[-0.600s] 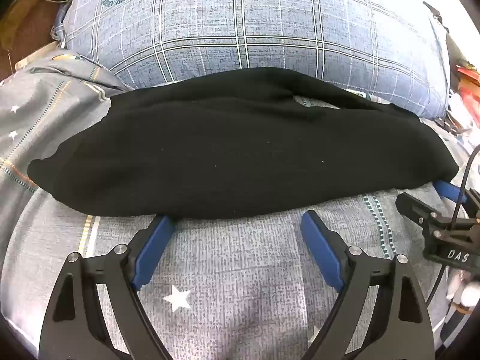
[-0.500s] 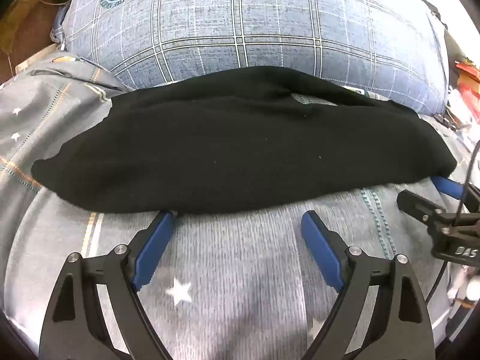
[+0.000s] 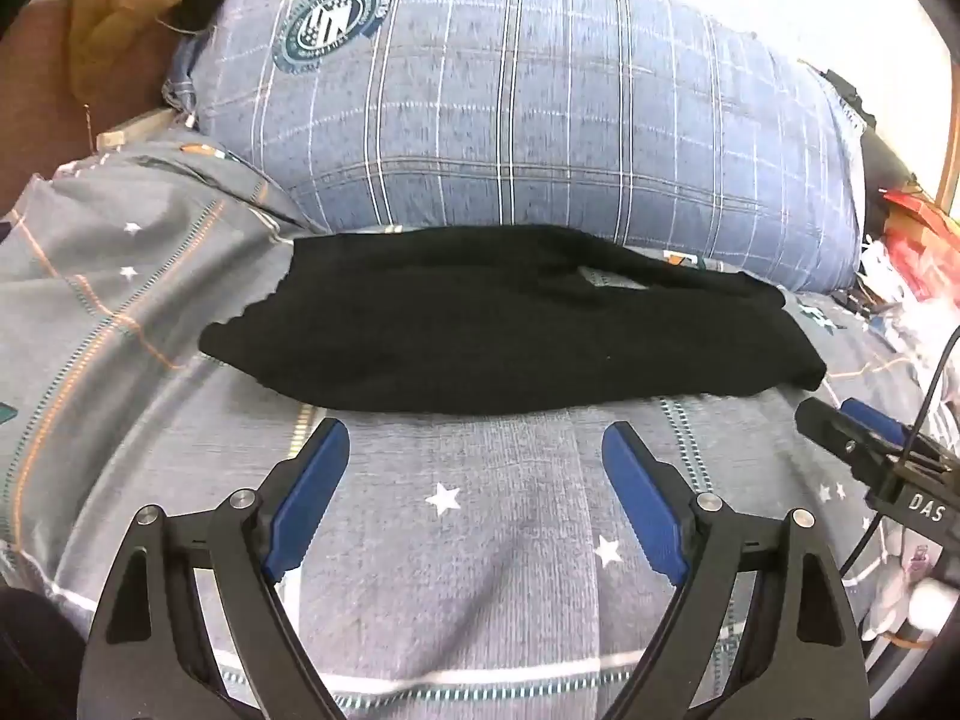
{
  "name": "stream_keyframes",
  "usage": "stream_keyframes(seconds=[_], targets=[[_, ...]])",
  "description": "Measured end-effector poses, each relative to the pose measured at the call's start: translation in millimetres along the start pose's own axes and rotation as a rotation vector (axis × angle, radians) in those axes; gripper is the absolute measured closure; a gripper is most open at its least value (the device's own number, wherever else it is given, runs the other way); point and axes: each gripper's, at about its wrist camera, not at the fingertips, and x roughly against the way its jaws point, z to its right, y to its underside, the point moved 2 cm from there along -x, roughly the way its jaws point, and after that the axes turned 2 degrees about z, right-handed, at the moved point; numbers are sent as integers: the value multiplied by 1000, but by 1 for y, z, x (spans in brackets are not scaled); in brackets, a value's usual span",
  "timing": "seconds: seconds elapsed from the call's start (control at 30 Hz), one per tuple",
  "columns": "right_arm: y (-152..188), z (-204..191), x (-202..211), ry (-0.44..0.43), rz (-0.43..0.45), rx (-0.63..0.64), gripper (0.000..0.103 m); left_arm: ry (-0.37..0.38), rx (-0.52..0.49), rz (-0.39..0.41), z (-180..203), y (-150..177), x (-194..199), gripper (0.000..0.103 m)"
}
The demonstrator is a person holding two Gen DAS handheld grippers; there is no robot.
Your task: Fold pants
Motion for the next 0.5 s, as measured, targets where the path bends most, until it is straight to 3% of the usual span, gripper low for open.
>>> stream_keyframes(seconds=[0.5], targets=[[-12, -30, 62, 6, 80, 36, 12, -2, 7, 107, -4, 5, 52, 16]])
